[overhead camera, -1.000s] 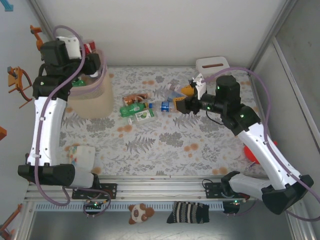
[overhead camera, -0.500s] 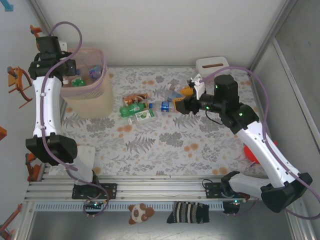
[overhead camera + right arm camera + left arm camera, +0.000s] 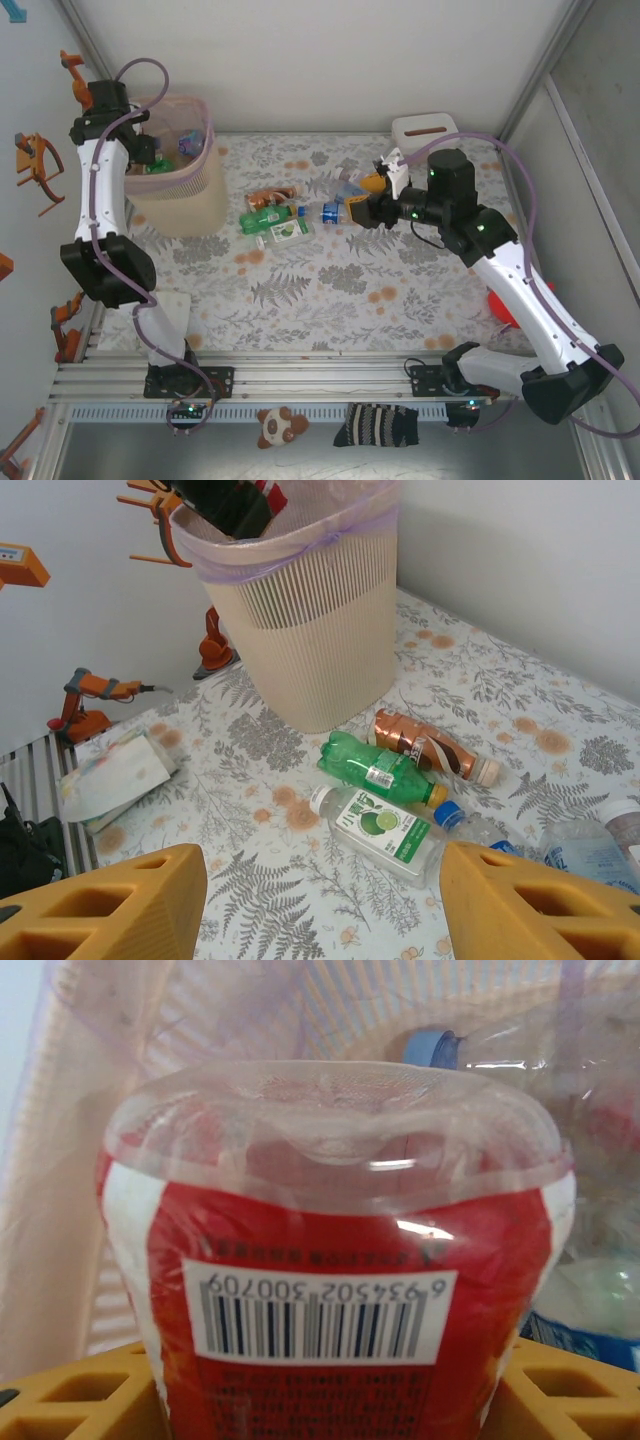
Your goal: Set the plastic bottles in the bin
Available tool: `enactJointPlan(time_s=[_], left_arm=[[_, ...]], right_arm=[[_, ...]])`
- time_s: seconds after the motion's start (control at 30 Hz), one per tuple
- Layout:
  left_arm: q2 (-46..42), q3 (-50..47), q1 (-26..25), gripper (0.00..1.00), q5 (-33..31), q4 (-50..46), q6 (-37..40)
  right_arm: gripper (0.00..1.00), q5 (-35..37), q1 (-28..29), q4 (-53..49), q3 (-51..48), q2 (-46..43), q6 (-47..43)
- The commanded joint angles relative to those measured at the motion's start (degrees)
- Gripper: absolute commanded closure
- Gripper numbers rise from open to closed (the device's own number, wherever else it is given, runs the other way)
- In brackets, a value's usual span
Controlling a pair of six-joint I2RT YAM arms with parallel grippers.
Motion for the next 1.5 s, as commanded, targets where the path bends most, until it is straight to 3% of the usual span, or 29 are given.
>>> enactJointPlan(time_s=[0.0,0.23,0.5,0.9,1.2,1.33,1.47], left_arm=[[1.32,1.77,0.35,0.34,1.44,-4.05,-0.25],[-0.17,3.22,0.31,0.26,4.47,-4.09,-1.62],[-3.6,4.65,0.33,0.25,9.83,-3.66,-3.59],[-11.58,-0.22,0.73,0.25,31.55,3.28,-11.88],[-23.92,-20.47,0.67,0.25,51.74,23.56,-23.37],[-27.82,-27.6,0.32,0.25,57.01,29.8,-28.05],[-31.36,-33.46,-0.97,0.25,58.27,32.96,-30.29]], right_arm=[[0.38,0.52,0.27,-0.49,1.47,-0.12,-0.95],[0.38,0.7,0.21,-0.38,1.47,0.18,-0.98],[0.38,1.41,0.28,-0.14,1.56,0.23,-0.97],[0.41,11.51,0.24,-4.94,4.72,4.89,0.35],[0.44,21.96,-0.03,-12.0,11.44,15.91,-0.34],[0.46,22.24,-0.39,-14.66,14.12,21.34,-1.59],[0.5,22.27,-0.42,-16.05,15.9,26.16,-5.03]])
